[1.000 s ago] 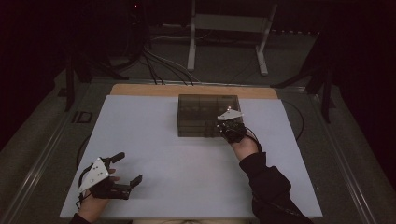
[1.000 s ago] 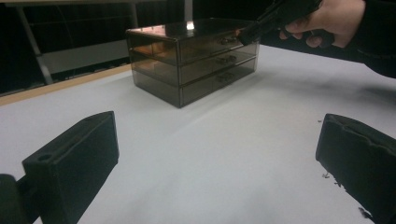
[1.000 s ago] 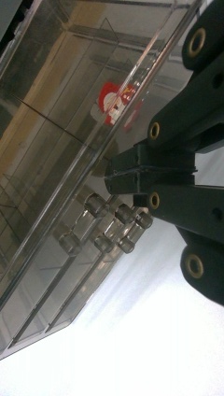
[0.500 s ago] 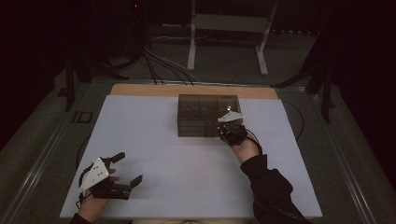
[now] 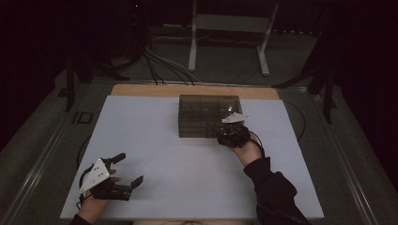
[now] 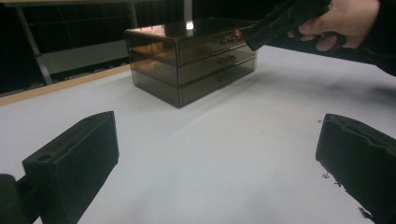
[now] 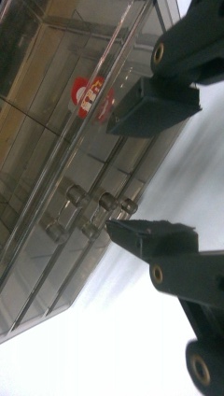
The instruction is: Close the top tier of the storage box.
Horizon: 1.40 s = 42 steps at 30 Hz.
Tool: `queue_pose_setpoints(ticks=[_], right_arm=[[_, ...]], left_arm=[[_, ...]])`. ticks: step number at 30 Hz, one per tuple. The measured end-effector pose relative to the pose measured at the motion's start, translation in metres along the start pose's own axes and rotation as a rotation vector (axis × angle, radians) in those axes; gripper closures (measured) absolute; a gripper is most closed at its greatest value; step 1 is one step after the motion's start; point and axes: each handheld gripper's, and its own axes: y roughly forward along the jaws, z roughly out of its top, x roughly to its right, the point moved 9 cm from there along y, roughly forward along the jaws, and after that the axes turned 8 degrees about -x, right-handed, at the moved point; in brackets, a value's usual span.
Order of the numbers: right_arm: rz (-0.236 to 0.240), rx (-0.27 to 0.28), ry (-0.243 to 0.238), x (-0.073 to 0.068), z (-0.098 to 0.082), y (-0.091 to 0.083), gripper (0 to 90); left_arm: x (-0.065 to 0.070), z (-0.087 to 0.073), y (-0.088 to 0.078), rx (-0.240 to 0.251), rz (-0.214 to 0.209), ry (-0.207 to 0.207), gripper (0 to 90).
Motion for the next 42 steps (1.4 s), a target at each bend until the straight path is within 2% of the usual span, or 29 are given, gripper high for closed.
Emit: queue_pose_setpoints(ticks=[5, 12, 16, 21, 25, 31, 42], right_arm=[[0.018, 0.009, 0.004, -0.003, 0.002, -0.004, 33.4], [0.019, -0.005, -0.021, -0.01, 0.003, -0.006, 16.2], [0.035, -0.004, -0.021, -0.012, 0.003, -0.006, 11.3], [0.078, -0.006, -0.037, -0.017, 0.004, -0.008, 0.0], [0.086, 0.006, -0.041, -0.019, 0.006, -0.01, 0.0], [0.106, 0.001, -0.072, -0.022, 0.005, -0.01, 0.0], [0.178, 0.021, -0.106, -0.03, 0.009, -0.014, 0.0]], left_arm=[[0.0, 0.0, 0.0, 0.0, 0.0, 0.001, 0.2], [0.0, 0.0, 0.0, -0.001, -0.001, 0.0, 0.2], [0.0, 0.0, 0.0, 0.0, -0.002, 0.0, 0.2], [0.0, 0.0, 0.001, 0.0, -0.002, 0.001, 0.2], [0.0, 0.0, 0.001, 0.001, -0.003, 0.0, 0.2], [0.0, 0.0, 0.002, -0.001, -0.006, -0.003, 0.2], [0.001, 0.0, 0.002, -0.003, -0.006, 0.002, 0.2]])
